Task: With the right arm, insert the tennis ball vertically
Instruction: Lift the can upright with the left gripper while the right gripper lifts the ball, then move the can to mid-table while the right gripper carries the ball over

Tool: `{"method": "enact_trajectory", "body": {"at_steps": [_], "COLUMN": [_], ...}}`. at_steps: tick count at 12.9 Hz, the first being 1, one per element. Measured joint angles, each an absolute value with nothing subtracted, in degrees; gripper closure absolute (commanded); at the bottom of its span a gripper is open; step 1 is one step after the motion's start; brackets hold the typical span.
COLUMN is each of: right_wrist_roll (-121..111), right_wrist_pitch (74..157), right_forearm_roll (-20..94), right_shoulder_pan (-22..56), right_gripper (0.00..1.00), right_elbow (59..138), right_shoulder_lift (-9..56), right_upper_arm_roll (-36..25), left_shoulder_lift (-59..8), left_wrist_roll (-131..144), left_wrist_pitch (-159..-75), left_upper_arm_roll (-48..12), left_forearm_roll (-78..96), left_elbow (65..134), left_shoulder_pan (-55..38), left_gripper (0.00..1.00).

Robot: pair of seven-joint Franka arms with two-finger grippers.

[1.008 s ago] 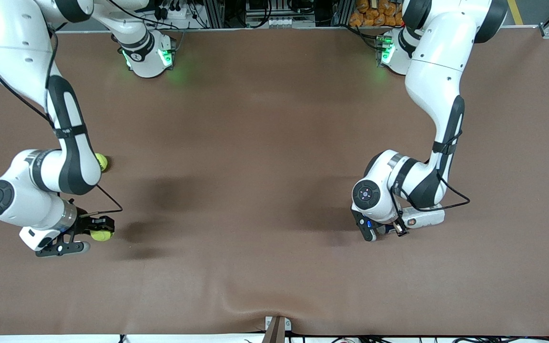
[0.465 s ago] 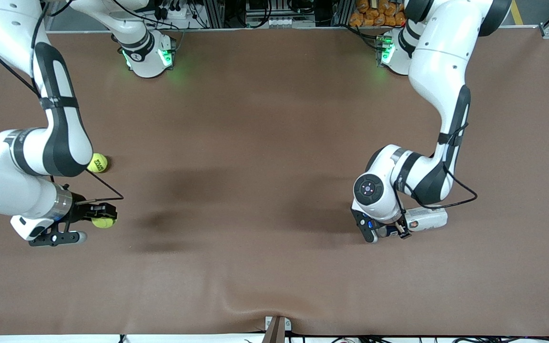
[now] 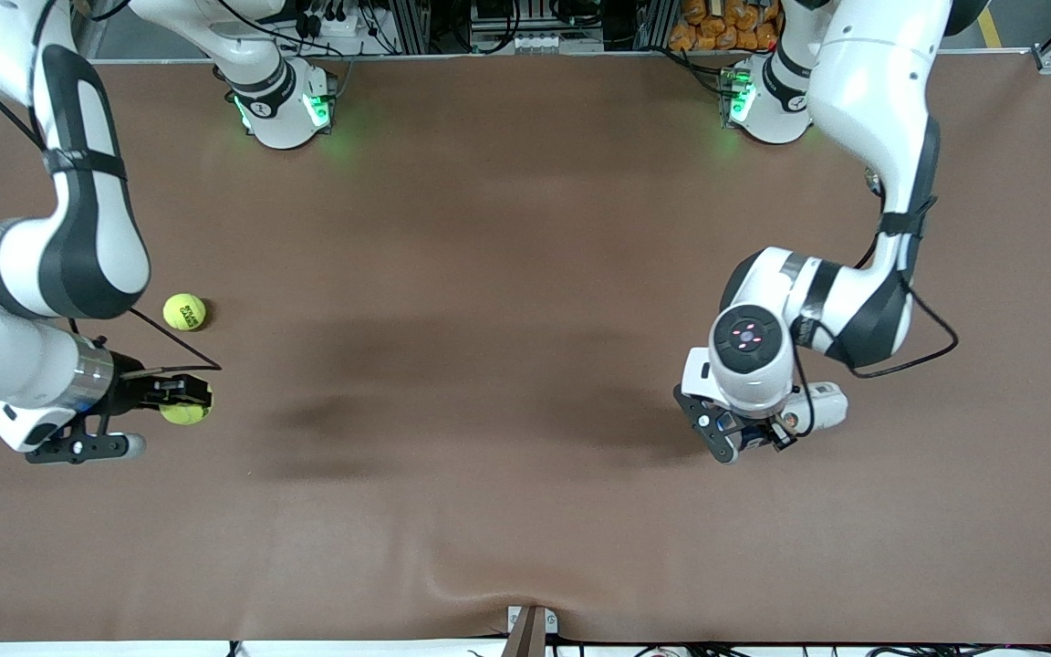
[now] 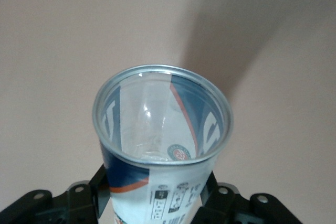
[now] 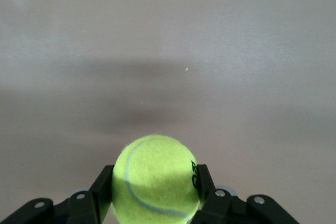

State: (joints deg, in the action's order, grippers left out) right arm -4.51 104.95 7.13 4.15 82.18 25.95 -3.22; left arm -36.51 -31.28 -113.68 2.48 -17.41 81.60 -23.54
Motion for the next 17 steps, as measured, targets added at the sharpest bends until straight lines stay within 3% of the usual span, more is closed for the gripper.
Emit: {"method": "enact_trajectory", "body": {"at_steps": [4, 9, 17], "right_wrist_roll": [-3.0, 5.0, 5.8], "right_wrist_pitch": [99.6, 98.5, 99.6], "right_forearm_roll": [7.5, 7.5, 7.4], "right_shoulder_pan": [4.2, 5.0, 5.7], "right_gripper": [0.98, 0.98, 1.0], "right_elbow": [79.1, 77.7, 74.1], "right_shoulder_lift": [24.6, 23.0, 22.7], "right_upper_arm_roll": [-2.3, 3.2, 4.0], "left_shoulder_lift": [-33.8, -31.5, -32.3], "left_wrist_roll": [-28.4, -23.3, -7.3], "left_wrist_pitch": [-113.7, -115.5, -132.3], "left_upper_arm_roll": [2.5, 2.4, 1.7], "left_forearm_roll": [-8.5, -0.9, 4.9], "left_elbow": [81.5, 79.2, 79.6], "left_shoulder_pan": [-23.3, -23.3, -26.0], "left_gripper": [0.31, 0.31, 0.31]}}
